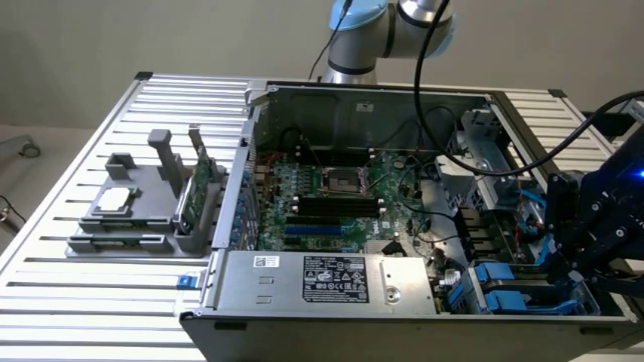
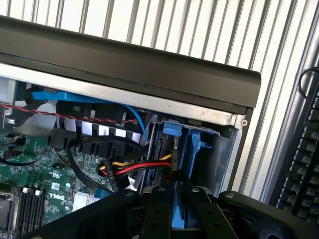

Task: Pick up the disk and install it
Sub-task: 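Insert the first disk wire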

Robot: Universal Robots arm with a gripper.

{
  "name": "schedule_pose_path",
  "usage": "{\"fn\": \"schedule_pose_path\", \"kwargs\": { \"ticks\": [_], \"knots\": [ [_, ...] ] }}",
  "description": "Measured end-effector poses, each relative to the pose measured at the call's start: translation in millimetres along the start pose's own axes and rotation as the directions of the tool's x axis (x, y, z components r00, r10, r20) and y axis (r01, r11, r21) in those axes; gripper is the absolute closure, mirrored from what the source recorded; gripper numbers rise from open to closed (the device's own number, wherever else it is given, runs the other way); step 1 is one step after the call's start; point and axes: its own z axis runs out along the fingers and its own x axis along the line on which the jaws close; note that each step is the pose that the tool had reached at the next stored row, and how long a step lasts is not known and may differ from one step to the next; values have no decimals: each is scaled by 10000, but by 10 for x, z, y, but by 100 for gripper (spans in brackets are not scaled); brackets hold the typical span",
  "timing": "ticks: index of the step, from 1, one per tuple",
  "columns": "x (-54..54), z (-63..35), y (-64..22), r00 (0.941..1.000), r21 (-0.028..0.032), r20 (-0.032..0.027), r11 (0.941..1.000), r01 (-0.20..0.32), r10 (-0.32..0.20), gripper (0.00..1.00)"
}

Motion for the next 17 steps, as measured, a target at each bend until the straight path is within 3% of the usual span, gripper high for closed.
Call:
{"fn": "schedule_pose_path", "kwargs": {
  "ticks": [7,14,17],
  "knots": [
    [10,-1,-2,10000,-16,6,10000,0,0,83],
    [114,2,-8,10000,-35,9,10000,0,0,83],
    [137,2,-32,10000,-130,41,9999,0,0,83]
  ]
}}
